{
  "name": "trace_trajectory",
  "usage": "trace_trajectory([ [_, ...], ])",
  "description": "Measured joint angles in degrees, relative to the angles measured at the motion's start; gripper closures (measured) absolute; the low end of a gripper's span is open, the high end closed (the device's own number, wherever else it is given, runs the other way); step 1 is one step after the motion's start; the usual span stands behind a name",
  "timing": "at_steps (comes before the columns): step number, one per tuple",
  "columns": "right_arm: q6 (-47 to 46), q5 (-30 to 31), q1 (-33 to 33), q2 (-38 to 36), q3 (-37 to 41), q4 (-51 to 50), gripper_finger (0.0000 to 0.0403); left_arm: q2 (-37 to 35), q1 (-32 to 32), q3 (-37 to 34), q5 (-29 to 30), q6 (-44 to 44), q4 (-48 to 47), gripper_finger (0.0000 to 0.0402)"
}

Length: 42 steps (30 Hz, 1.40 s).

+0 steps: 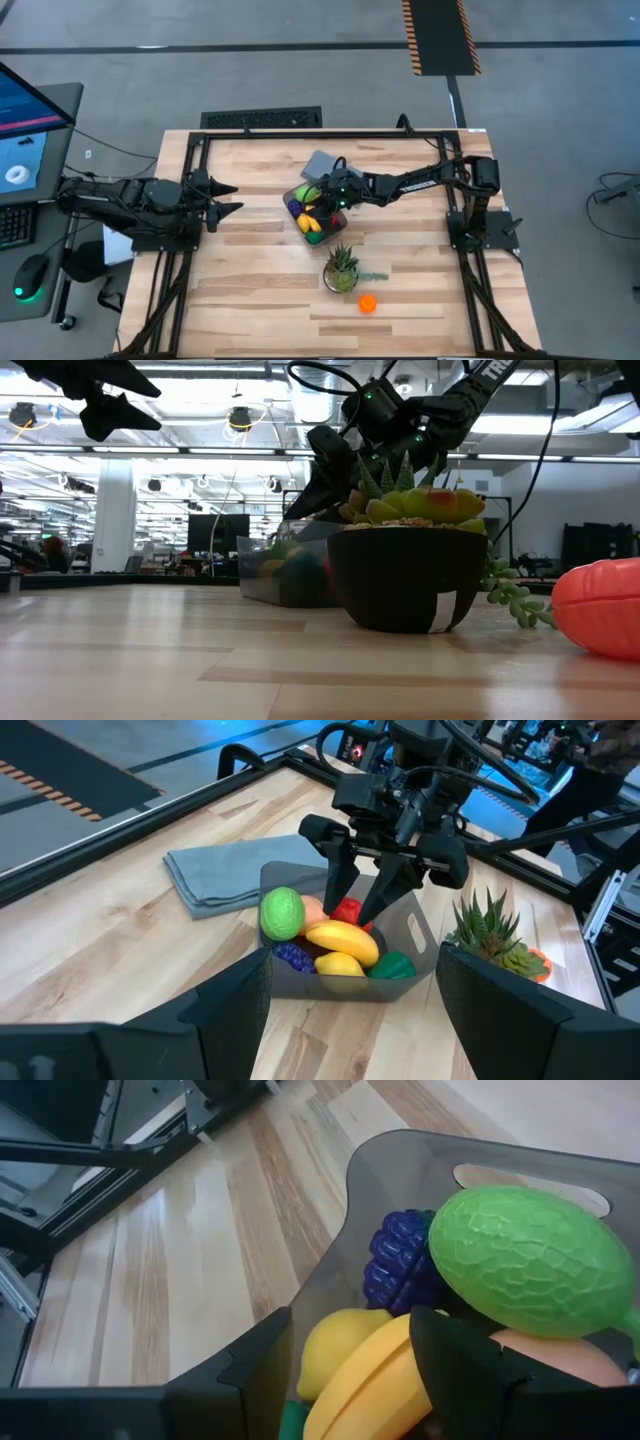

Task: Pick and placing Produce into tupperware
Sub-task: Put the orange pumpkin into the black bin

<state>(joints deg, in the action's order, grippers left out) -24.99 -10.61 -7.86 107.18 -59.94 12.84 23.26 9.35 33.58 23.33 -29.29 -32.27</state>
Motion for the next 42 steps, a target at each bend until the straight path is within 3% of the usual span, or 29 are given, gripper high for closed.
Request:
trace_trajectory([
  [15, 0.09, -0.02, 0.00, -0.02, -0.17, 2.68, 0.0177, 0.01, 0.01, 0.00, 0.02, -0.34, 0.00, 0.0132],
  [33, 4.06, -3.26, 1.86, -0.07, -4.28, -8.37, 0.0177, -0.01, -0.01, 0.00, 0.00, -1.08, -0.18, 0.0132],
  [42, 7.13, -0.66, 2.08, -5.82, -4.28, -11.71, 0.0177, 0.01, -0.01, 0.00, 0.00, -1.08, -0.39, 0.0132],
])
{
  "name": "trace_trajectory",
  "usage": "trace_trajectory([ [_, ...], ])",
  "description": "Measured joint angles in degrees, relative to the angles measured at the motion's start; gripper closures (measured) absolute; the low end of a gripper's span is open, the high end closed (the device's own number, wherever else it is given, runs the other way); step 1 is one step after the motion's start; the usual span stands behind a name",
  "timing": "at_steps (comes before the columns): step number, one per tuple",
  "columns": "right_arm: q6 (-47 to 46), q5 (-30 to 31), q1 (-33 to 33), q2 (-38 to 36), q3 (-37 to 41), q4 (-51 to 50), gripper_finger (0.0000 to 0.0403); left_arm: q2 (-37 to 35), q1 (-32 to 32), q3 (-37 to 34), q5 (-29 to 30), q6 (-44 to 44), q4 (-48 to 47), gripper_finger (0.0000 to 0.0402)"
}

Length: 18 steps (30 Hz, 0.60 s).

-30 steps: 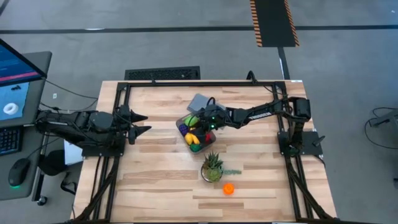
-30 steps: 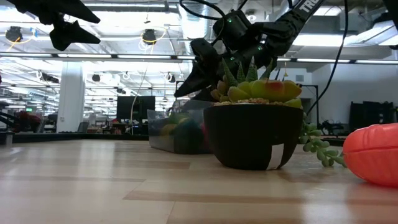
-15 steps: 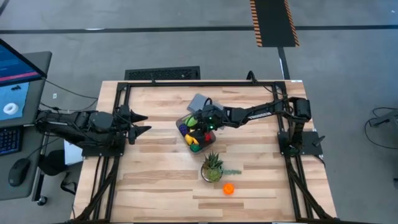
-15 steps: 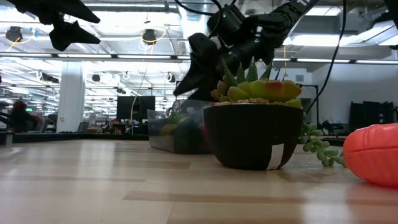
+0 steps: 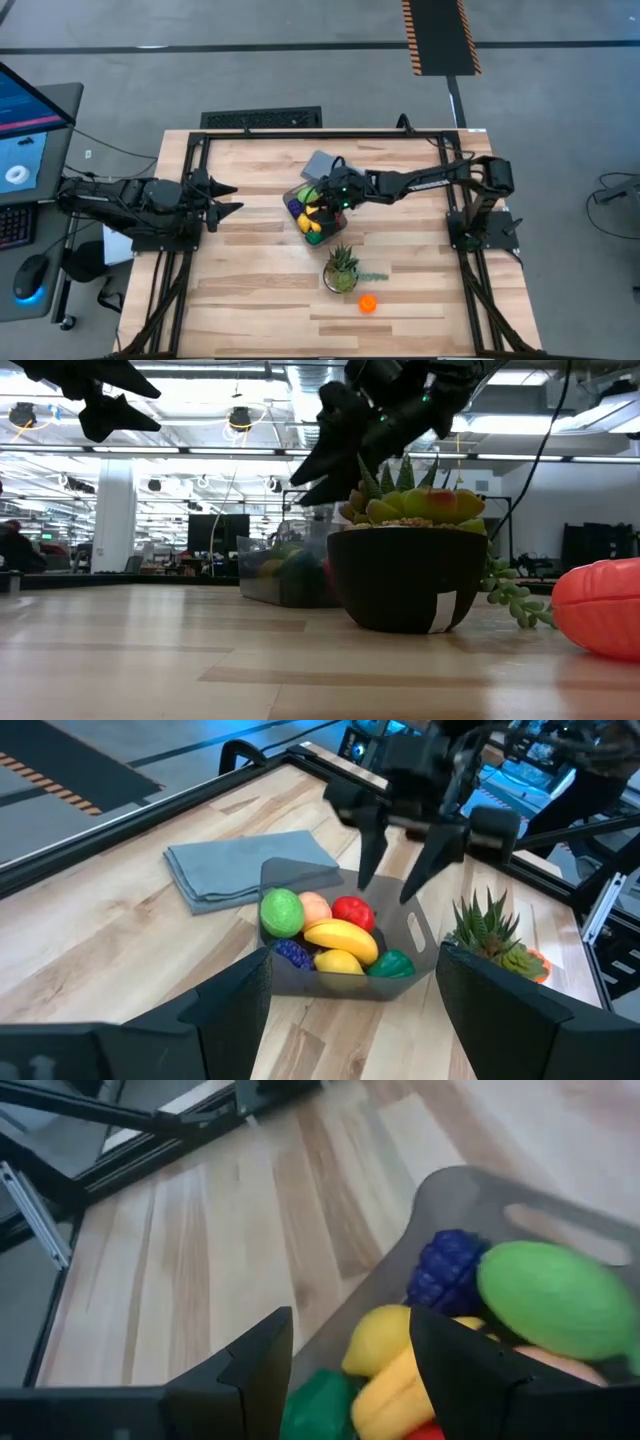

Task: Pick and placing Produce into tupperware
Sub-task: Put the orange pumpkin into the black bin

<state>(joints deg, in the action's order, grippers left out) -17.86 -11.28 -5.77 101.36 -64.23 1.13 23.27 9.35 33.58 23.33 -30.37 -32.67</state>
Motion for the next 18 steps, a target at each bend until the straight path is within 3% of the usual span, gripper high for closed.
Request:
trace_trajectory([
  [18, 2.95, 4.52, 1.50, -11.01, 0.00, -14.33, 0.0177, 0.00, 0.02, 0.00, -0.02, -0.09, -0.04, 0.0132],
])
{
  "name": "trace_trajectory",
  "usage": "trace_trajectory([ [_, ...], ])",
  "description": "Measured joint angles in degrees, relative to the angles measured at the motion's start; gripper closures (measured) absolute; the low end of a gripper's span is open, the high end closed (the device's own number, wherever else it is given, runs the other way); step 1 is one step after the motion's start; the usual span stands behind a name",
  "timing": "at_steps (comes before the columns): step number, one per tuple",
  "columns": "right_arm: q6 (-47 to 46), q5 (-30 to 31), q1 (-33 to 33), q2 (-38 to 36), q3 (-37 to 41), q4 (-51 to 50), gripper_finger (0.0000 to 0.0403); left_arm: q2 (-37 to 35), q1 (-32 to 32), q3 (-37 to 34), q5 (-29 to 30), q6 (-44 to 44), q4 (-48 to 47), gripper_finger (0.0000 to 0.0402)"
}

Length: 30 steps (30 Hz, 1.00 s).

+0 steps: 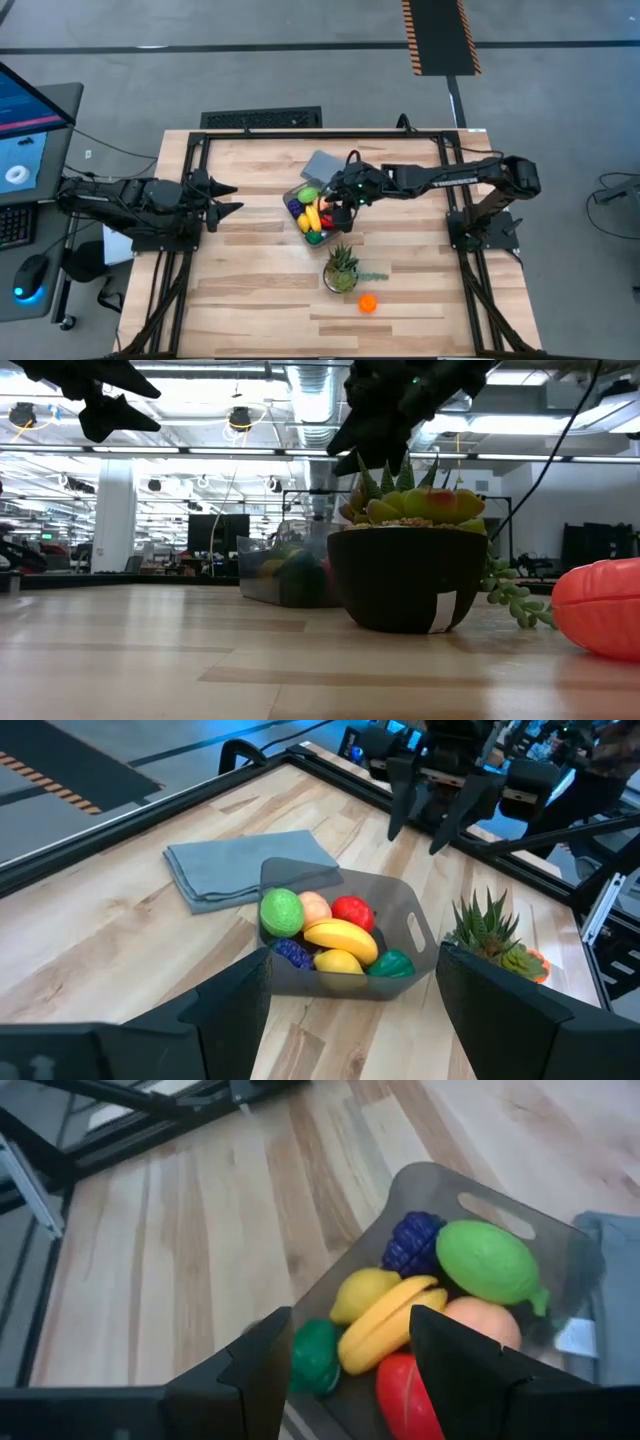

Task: Pick and placing Produce into tupperware
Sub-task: Put the orange pumpkin into the black bin

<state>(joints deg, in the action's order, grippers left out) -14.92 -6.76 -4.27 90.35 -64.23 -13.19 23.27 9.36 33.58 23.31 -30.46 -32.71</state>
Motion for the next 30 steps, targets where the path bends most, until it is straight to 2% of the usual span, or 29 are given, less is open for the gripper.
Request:
trace_trajectory([
  [7, 0.00, 5.73, 2.49, -4.80, 0.02, -3.46, 0.0177, -0.02, 0.00, 0.00, -0.07, -0.30, -0.04, 0.0132],
  [20, -3.79, 19.38, 10.01, -15.11, 0.02, -16.81, 0.0177, 0.00, 0.00, 0.00, -0.11, -0.30, -0.04, 0.0132],
  [24, -6.98, 23.78, 13.39, -18.01, 0.60, -19.58, 0.0177, 0.00, 0.00, 0.00, -0.11, -0.30, -0.04, 0.0132],
  [30, -17.61, 29.62, 20.34, -24.57, 7.04, -19.89, 0.0177, 0.66, 0.00, -0.02, -0.29, -0.28, -0.02, 0.0132],
])
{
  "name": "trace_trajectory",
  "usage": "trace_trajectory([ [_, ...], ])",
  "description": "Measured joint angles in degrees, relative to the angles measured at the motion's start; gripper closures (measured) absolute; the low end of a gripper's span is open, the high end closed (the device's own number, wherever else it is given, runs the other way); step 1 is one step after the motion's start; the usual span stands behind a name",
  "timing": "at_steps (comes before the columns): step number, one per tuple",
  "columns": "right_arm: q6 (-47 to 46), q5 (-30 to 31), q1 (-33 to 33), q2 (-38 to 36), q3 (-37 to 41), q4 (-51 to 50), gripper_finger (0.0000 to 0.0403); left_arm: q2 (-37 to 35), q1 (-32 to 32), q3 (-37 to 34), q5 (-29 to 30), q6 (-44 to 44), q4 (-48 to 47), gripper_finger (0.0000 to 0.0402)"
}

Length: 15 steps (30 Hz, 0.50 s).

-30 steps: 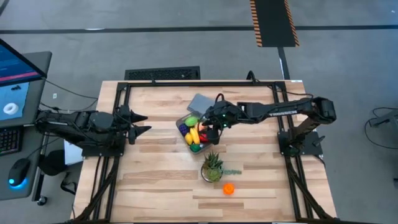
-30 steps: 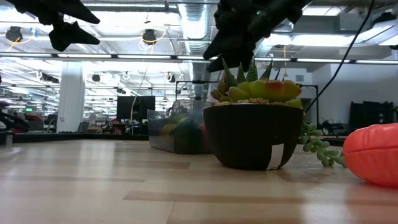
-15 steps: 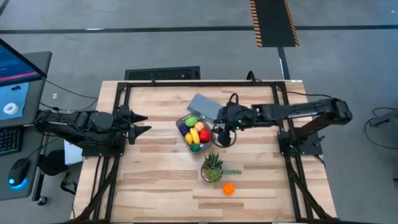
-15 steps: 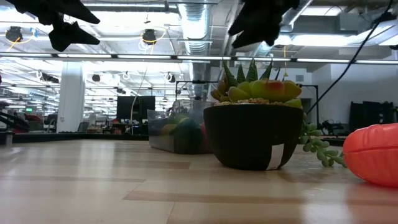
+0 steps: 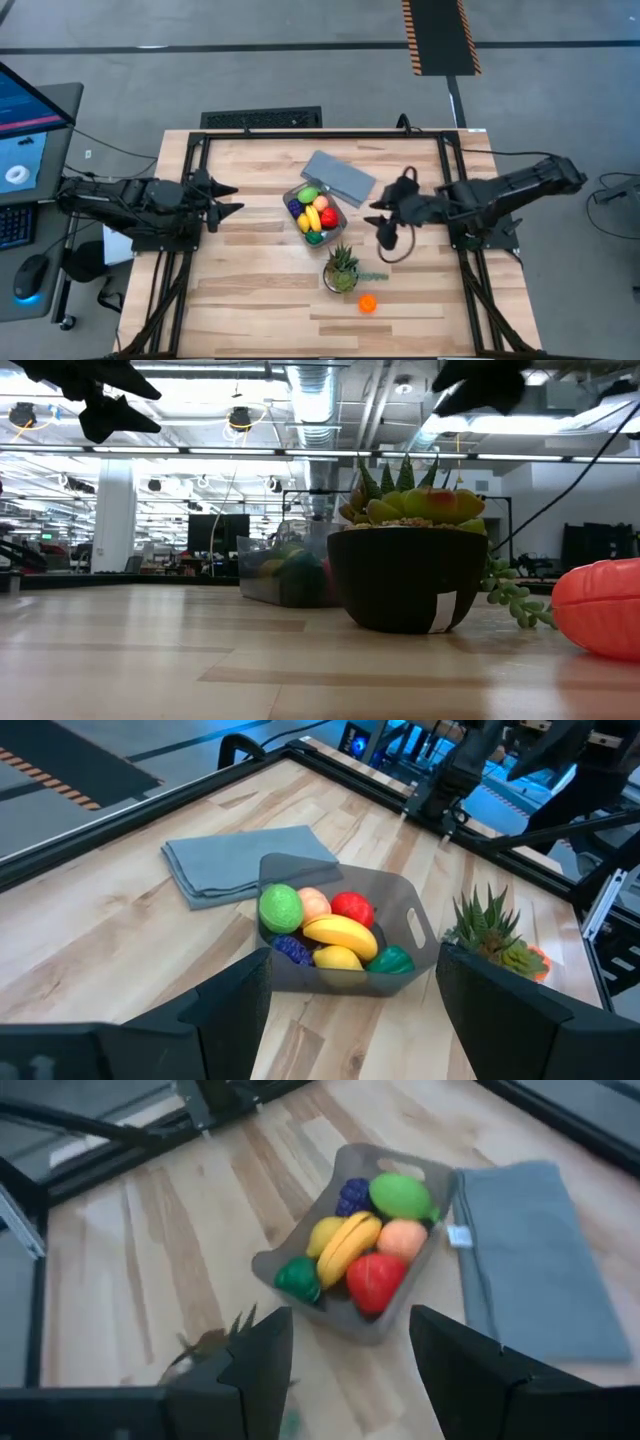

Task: Pick and placing Produce into tupperware
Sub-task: Put the orange pumpkin into the black bin

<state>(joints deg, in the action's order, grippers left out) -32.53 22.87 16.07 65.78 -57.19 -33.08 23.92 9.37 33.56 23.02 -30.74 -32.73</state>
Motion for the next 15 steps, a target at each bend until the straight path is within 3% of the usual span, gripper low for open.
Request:
trace_trajectory([
  [7, -12.73, 10.93, 11.90, -3.63, 4.08, 0.08, 0.0177, 2.89, 0.00, 0.00, 0.22, 0.34, 0.02, 0.0132],
  [15, -27.04, 21.47, 25.73, -0.71, 5.14, 0.06, 0.0177, 6.59, 0.00, 0.00, 0.01, 0.11, 1.73, 0.0132],
])
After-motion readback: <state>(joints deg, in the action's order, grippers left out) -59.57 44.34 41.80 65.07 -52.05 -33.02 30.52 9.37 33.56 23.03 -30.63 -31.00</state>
